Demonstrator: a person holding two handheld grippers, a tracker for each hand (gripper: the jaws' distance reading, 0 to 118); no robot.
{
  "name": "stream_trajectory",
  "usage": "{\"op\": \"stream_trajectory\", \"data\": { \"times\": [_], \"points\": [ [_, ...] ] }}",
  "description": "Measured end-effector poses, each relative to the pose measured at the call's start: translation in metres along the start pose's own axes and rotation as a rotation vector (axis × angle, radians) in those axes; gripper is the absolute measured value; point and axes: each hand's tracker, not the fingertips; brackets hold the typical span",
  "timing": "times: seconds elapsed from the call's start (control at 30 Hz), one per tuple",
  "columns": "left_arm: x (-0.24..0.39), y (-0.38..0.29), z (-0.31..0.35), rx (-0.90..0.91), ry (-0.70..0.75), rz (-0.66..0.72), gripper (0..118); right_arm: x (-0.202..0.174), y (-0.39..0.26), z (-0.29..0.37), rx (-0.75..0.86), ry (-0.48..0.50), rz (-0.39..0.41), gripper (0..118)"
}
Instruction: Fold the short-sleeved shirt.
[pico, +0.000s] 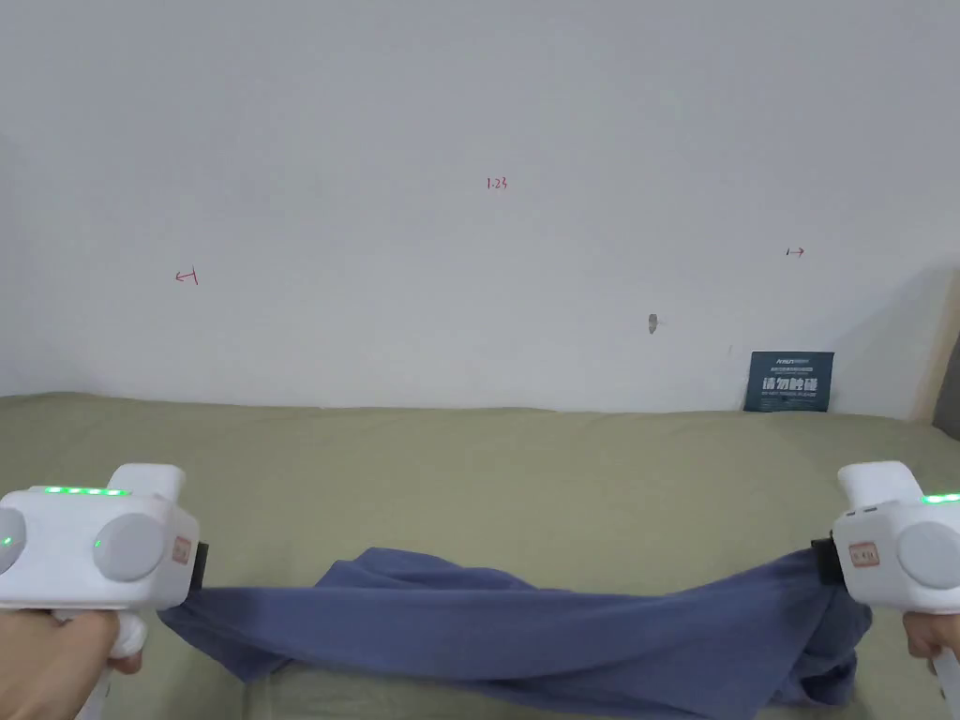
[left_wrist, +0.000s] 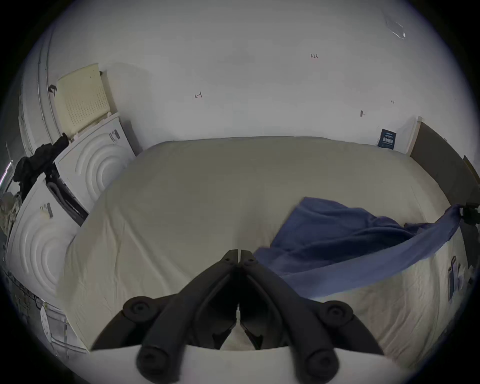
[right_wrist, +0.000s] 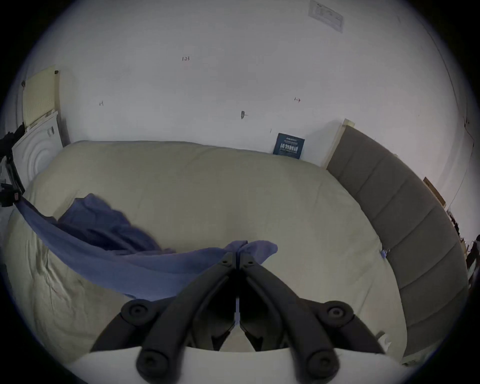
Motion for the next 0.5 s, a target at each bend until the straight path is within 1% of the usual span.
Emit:
{"op": "stream_trajectory", "data": {
  "times": [0.17,0.23,0.27,0.33,0.4,0.5],
  "points": [
    [-0.018,-0.048,0.047,0.01,-0.013,0.009,0,0.007,-0.045,0.049,-0.004,0.051,-0.005,0],
    [-0.026,-0.075,0.067,0.006,-0.028,0.018,0,0.008,-0.072,0.073,-0.001,0.083,-0.035,0],
    [-0.031,-0.091,0.077,0.002,-0.027,0.014,0,0.009,-0.086,0.084,-0.001,0.105,-0.045,0],
    [-0.039,-0.123,0.096,-0.013,-0.036,0.013,0,0.01,-0.117,0.106,-0.004,0.105,-0.048,0],
    [-0.048,-0.16,0.115,-0.024,-0.039,0.024,0,0.011,-0.155,0.13,-0.021,0.131,-0.039,0],
    [-0.06,-0.213,0.143,-0.051,-0.052,0.06,0,0.01,-0.205,0.159,-0.038,0.138,-0.045,0]
  ]
}}
